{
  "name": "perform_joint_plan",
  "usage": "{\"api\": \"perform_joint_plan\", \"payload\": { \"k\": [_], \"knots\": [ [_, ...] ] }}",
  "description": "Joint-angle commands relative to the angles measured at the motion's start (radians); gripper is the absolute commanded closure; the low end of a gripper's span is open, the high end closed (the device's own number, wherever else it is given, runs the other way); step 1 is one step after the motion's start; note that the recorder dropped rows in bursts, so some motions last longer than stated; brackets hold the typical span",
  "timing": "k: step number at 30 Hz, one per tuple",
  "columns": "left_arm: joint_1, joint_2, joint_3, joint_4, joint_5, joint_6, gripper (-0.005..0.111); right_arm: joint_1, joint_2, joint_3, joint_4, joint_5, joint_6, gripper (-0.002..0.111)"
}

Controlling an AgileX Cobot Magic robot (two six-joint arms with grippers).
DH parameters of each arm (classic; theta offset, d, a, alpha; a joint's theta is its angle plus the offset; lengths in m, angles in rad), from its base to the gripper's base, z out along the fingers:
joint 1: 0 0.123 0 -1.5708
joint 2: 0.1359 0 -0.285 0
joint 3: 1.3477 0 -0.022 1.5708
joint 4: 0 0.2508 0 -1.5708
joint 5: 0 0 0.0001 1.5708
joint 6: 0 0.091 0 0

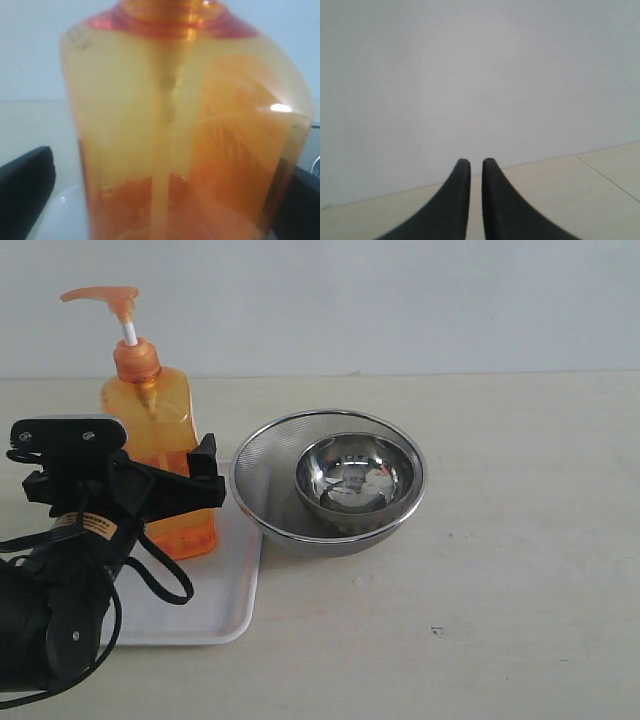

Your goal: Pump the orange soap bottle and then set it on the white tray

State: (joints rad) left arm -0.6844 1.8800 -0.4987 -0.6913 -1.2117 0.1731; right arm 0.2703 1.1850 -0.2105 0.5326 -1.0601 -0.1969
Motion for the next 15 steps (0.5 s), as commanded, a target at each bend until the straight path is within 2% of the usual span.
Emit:
{"api": "perform_joint_plan", "payload": {
  "k": [1,7,9,11,12,13,14,15],
  "knots": [
    [0.003,0.001,-0.003,-0.003,-0.009,0.011,-0.002,-0.003,-0.006,0.002,-0.005,-0.006,-0.002,0.102],
    [0.005,0.001,-0.003,-0.003,-0.009,0.015,-0.002,-0.003,-0.006,0.002,-0.005,-0.006,-0.002,0.102],
    [0.005,0.001,-0.003,-0.011,-0.009,0.028,0.004,-0.003,-0.006,0.002,-0.005,-0.006,-0.002,0.102],
    [0.005,0.001,-0.003,-0.011,-0.009,0.053,0.022,-0.003,-0.006,0.002,-0.005,-0.006,-0.002,0.102],
    [0.005,0.001,-0.003,-0.011,-0.009,0.053,0.04,-0.003,-0.006,0.002,-0.005,-0.006,-0.002,0.102],
    [0.005,0.001,-0.003,-0.012,-0.009,0.053,0.052,-0.003,-0.006,0.002,-0.005,-0.006,-0.002,0.102],
    [0.005,0.001,-0.003,-0.012,-0.009,0.061,0.074,-0.003,-0.006,0.002,-0.005,-0.006,-0.002,0.102],
    [0.005,0.001,-0.003,-0.012,-0.009,0.068,0.088,-0.003,-0.006,0.002,-0.005,-0.006,-0.002,0.102]
  ]
}}
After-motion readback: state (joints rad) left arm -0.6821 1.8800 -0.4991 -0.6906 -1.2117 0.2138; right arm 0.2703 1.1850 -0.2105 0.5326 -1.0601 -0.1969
